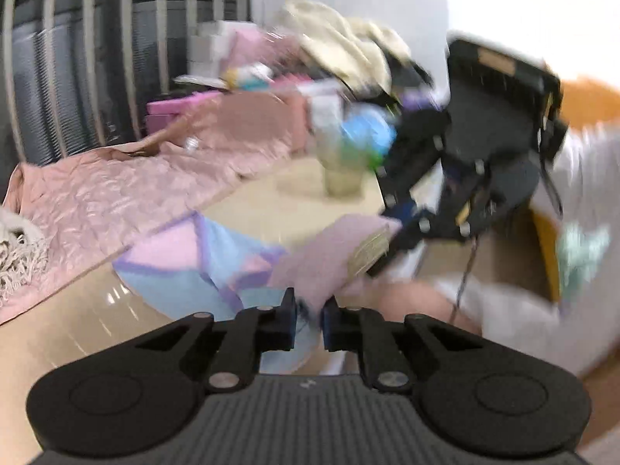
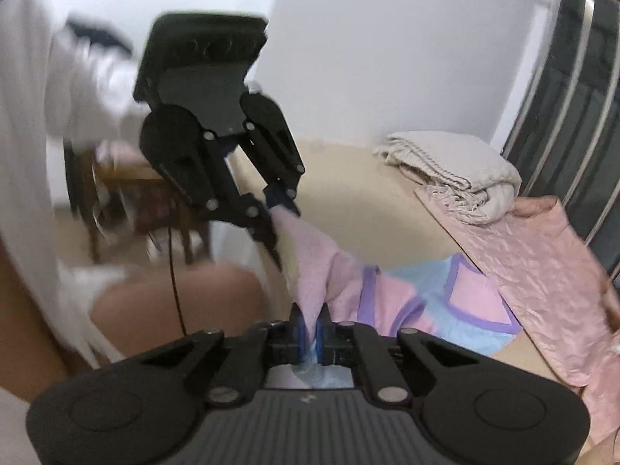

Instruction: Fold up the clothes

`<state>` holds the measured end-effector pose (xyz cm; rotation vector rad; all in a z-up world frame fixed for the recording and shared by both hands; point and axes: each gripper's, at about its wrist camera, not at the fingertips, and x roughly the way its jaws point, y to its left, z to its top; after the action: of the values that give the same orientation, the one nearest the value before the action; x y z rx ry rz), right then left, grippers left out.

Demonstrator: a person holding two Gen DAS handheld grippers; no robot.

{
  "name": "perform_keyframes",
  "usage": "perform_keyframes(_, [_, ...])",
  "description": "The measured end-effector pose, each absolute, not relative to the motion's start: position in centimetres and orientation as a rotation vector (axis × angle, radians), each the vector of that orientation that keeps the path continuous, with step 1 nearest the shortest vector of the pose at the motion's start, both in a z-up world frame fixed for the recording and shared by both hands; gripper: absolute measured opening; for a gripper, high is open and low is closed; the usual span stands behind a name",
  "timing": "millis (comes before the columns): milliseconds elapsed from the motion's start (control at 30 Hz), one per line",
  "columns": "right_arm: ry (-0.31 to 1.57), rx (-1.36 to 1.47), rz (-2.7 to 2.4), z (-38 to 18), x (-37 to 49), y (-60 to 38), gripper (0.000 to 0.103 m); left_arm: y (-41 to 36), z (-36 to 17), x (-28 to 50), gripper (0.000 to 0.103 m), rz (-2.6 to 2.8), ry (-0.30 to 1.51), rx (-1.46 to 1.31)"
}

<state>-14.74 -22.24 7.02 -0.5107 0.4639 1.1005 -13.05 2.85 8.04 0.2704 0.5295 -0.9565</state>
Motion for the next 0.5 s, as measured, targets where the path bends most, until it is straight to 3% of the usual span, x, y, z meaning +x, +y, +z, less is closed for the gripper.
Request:
perform_keyframes(167, [0.589, -0.315, 1.046, 6.9, -5.3, -23.3, 0.006, 2.5, 6.8, -4.0, 0.013, -0.835, 0.648, 0.013])
perform_keyframes(233, [0.622, -0.244, 0.912, 5.5, -1.9, -23.2, 0.022, 2.4, 4.8, -0.8, 0.013, -0.773, 0.745, -0.109])
perform_keyframes(300, [0.663, -0.209, 0.788, 3.9, 0.3, -23.0, 0.038, 2.6, 3.5, 0.0, 0.027, -0.721, 0.773, -0.162])
perform_keyframes(367, [0.667, -0.183, 0.715, 3.1, 0.3, -23.8, 0.039, 2.8, 2.5, 0.4, 0.049, -0.676, 0.789, -0.205])
perform_keyframes(500, [0.617, -0.053, 0.675, 3.0, -2.2, -26.1, 0.041, 3.0, 2.4, -0.5, 0.050, -0.656, 0.813, -0.226])
